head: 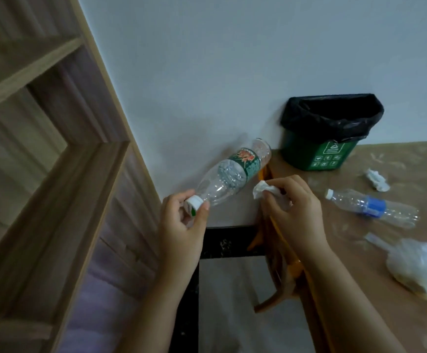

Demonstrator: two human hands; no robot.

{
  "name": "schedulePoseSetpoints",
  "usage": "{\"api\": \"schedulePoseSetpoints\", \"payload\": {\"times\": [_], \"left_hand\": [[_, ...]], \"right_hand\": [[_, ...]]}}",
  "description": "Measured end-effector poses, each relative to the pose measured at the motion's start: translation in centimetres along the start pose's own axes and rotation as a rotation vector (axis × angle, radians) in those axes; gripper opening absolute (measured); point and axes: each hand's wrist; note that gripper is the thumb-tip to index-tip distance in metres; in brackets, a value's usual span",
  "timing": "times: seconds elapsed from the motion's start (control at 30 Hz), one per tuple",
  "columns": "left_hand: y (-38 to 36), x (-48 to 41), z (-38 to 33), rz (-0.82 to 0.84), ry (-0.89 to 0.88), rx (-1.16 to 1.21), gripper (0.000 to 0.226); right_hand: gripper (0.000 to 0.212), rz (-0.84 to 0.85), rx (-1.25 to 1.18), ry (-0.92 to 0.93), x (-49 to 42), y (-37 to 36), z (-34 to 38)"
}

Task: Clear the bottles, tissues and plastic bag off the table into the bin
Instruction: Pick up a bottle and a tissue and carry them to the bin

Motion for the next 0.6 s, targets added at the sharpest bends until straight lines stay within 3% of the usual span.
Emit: {"api": "schedulePoseSetpoints", "payload": {"times": [0.23,0.4,0.6], "left_hand": [[-6.0,-7.1,2.6,0.185,-0.054,0.044,0.025],[-10.1,-14.3,4.4,0.31,-0.112,0.061,0.039],[-14.6,-23.0,5.5,0.464,-0.178,0.134,0.025]], "right_hand": [[0.012,-0.068,0.107,-0.146,-4.3,-0.2,-4.4],[0.008,-0.2,0.173,-0.22,-8.9,-2.0,-6.3],[0.014,-0.331,0.296,-0.236,-15.4,-4.7,-7.6]]}}
Point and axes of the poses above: each hand's wrist, its own x-axis away from the middle knuckle, its own y-axis out of the back of the hand, z = x × y, and after that the axes turned 1 degree about -z, right-handed
